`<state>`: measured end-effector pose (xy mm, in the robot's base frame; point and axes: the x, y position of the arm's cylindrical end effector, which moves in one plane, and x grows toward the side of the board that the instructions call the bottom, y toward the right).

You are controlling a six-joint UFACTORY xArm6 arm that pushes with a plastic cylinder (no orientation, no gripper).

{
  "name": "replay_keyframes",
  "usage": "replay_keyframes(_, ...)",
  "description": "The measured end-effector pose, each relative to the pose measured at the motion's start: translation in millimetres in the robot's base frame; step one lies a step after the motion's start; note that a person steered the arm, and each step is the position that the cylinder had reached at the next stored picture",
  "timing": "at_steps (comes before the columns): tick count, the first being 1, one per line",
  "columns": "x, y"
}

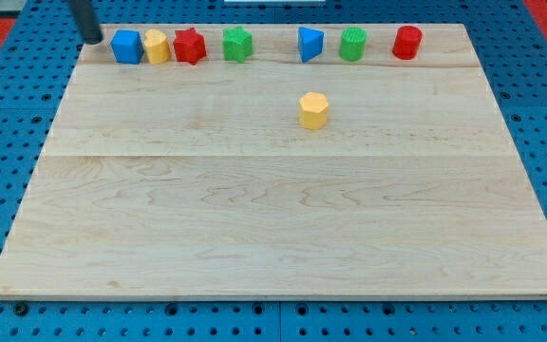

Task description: Move the yellow heart to the bottom of the blue cube

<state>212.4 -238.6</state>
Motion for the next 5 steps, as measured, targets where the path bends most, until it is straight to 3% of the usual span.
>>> replay_keyframes(1,-13,72)
replay_keyframes(3,36,76)
replay_keyframes(5,115,95)
